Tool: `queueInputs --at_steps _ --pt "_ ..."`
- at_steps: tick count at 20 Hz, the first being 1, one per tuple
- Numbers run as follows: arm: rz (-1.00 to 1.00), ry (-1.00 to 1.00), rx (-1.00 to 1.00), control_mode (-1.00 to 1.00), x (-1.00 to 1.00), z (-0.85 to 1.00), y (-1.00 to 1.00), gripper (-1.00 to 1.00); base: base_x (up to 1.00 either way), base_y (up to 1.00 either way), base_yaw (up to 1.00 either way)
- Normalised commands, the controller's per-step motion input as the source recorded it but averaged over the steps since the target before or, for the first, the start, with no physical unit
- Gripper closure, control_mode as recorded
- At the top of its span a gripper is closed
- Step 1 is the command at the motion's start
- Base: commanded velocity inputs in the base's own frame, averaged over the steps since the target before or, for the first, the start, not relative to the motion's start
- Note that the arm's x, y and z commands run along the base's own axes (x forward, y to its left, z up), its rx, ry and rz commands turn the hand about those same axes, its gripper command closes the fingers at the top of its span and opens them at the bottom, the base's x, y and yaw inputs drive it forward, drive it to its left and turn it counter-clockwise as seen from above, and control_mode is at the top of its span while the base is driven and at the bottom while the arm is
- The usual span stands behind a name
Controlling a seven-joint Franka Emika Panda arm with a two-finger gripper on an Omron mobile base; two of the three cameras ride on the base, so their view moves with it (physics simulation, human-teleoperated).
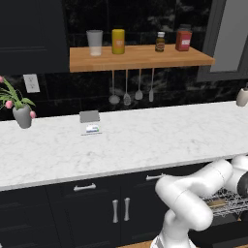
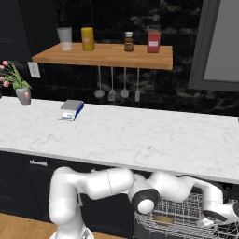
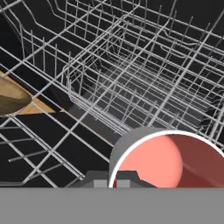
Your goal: Pick up the cup and bowl from the counter, place them in the dishwasher, and close the dishwasher door.
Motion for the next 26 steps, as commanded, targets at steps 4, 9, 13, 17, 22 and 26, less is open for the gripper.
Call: queueInputs --at_steps 4,9,13,17,22,26 --pt "0.00 -0.17 0.18 -1.00 -0.16 0.03 -0.14 1.00 0.00 0.00 0.00" --pt "0.00 -0.16 0.15 -1.00 -0.18 0.08 -0.10 1.00 0.00 0.00 0.00" --pt "0.00 0.00 0.00 -1.00 0.00 0.03 0.00 1.00 0.00 0.00 0.00" --pt "-0.03 0.00 0.00 -1.00 0.05 0.00 0.00 1.00 0.00 0.00 0.00" --pt "-0.15 0.00 0.00 -1.00 0.17 0.12 -0.01 1.00 0.00 0.00 0.00" --pt "-0.18 0.00 -0.01 -1.00 0.04 0.23 0.00 1.00 0.00 0.00 0.00"
